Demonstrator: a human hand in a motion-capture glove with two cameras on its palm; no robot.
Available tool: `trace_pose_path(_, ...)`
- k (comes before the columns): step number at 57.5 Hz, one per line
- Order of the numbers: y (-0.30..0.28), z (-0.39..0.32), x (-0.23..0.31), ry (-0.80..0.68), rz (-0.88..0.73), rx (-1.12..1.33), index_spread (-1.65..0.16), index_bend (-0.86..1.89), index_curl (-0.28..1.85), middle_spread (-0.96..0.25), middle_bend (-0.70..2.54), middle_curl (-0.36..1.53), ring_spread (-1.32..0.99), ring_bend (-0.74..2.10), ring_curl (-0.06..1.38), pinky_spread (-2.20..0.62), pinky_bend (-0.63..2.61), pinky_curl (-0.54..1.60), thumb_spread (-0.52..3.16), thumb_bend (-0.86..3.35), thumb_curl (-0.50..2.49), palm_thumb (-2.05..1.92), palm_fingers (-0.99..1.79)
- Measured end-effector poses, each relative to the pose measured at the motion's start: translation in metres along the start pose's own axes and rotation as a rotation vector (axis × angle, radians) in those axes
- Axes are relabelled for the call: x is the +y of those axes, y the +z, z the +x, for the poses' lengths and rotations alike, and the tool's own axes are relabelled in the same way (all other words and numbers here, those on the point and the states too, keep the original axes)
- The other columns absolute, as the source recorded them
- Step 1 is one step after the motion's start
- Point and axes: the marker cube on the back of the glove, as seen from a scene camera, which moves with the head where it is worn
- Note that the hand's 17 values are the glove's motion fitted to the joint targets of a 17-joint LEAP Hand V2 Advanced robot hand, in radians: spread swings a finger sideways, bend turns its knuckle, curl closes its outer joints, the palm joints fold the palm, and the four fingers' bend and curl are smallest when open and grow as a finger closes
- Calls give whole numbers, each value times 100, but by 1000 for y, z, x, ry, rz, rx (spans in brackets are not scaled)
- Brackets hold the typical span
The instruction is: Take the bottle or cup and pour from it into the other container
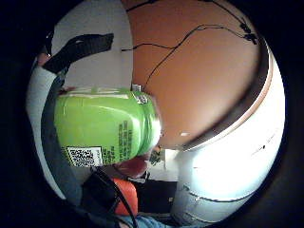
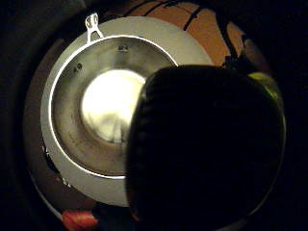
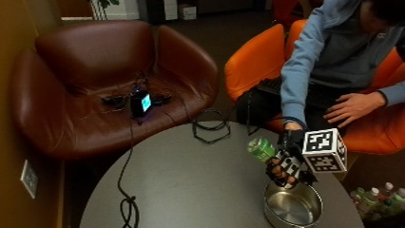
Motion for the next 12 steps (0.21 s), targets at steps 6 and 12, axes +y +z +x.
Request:
trace_pose_path(6, 1, 5, 3, 13, -4, -17, -29, 15, 42, -16, 40, 51, -27, 40, 47, -33, 26, 37, 6, -4, 75, 104, 117)
trace_pose_path(12, 1, 7, 5, 26, -10, -53, -29, 15, 42, -16, 40, 51, -27, 39, 47, -33, 26, 37, 6, -4, 75, 104, 117)
